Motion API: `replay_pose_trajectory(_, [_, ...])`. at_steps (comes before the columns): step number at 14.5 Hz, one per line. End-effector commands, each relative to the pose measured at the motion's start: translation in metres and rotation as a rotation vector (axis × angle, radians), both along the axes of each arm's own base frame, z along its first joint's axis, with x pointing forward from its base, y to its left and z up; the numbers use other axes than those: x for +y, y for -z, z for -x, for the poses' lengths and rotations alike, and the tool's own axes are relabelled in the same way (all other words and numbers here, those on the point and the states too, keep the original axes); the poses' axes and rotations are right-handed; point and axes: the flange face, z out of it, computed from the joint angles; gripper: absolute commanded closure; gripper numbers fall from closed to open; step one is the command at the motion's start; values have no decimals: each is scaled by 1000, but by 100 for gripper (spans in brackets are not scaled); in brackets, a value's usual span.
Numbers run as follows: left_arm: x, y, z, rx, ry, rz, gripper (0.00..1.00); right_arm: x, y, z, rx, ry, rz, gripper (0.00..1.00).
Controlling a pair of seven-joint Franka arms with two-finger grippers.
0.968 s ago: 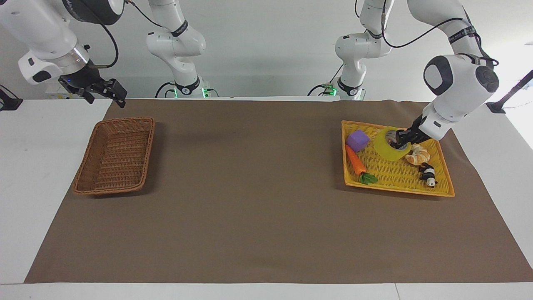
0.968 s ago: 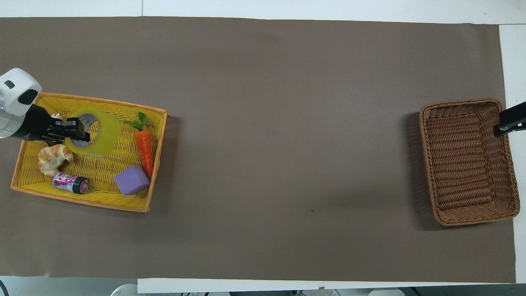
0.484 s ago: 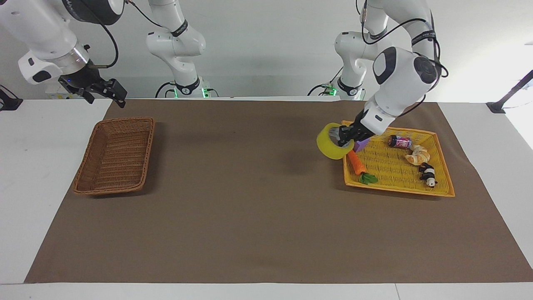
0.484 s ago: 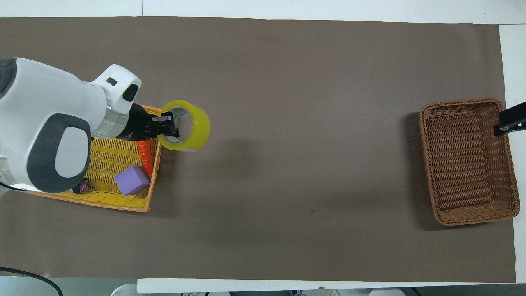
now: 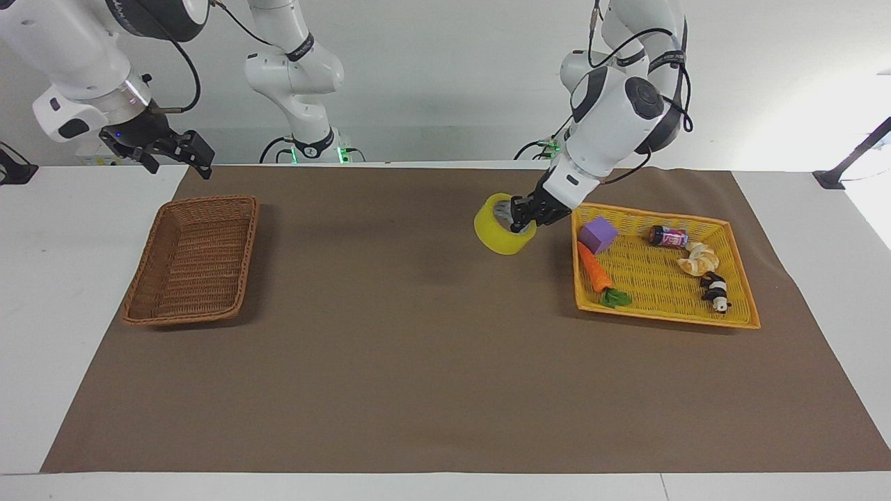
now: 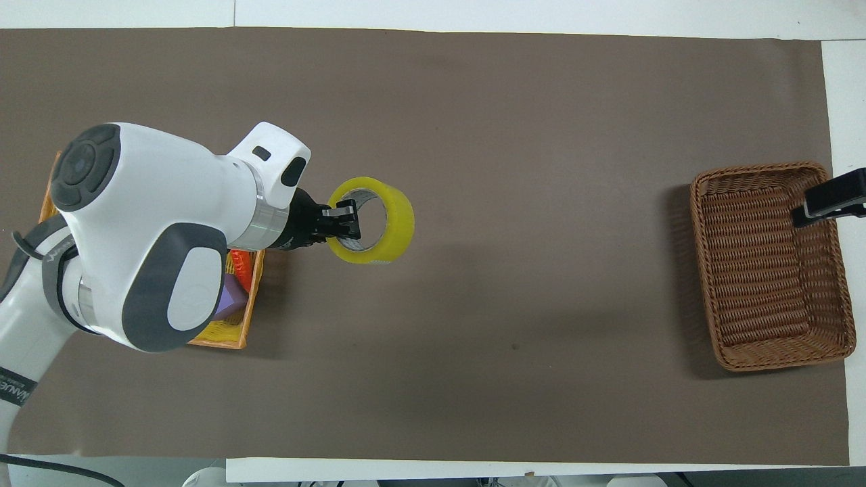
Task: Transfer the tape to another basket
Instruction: 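Lift the tape out of the tray toward the table center with the left gripper, then reach the right gripper to the tape held by the left gripper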
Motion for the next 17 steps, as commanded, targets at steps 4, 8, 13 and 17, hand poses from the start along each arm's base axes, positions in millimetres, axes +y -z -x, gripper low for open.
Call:
replay_pose_trajectory(4, [-31, -22, -4, -1, -43, 55, 100, 73, 30, -1, -97, -3, -470, 1])
replay_pose_trajectory(8, [-38, -22, -1, 4, -36, 54, 100, 174, 65, 7, -201, 31, -610, 1])
replay_pose_trajectory(13, [-41, -20, 2, 11, -37, 50, 100, 265, 90, 20, -201, 54, -759, 1])
replay_pose_trajectory(17, [-39, -20, 1, 11, -42, 50, 100, 303, 120, 28, -189, 87, -807, 1])
